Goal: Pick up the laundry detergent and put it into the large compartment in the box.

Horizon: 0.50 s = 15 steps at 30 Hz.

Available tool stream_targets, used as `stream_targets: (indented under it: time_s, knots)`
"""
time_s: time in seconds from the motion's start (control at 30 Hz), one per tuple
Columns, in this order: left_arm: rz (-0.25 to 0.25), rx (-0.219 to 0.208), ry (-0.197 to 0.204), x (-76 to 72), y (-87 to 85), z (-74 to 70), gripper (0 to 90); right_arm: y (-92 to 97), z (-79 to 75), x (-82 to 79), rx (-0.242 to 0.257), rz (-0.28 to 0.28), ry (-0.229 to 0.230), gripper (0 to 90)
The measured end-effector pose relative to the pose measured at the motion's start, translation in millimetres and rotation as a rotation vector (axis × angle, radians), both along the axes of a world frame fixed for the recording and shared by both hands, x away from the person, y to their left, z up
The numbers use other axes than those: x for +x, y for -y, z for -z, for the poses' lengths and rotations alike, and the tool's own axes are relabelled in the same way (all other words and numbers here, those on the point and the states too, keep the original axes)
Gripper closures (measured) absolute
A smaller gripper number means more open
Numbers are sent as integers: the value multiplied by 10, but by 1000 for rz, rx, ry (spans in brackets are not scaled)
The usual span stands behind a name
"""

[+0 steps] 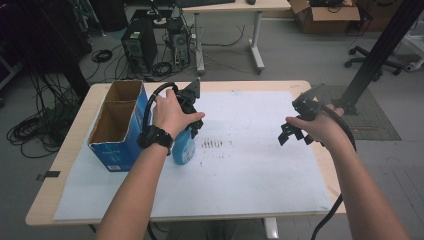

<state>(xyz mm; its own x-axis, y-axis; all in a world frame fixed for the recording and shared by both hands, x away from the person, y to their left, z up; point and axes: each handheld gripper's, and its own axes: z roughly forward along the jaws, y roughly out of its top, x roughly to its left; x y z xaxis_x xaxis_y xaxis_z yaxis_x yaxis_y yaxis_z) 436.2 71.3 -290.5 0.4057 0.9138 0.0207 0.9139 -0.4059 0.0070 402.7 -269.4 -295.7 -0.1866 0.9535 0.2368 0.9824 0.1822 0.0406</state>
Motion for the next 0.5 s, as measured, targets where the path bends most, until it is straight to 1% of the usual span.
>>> stream_targets:
  time_s: [0.3, 0.5]
  knots:
    - [0, 3, 7, 9, -2, -2, 225, 10, 5, -4, 0, 0, -1, 65]
    - [-3, 4, 5, 11, 5, -1, 239, 9, 15, -5, 0, 1, -4, 65]
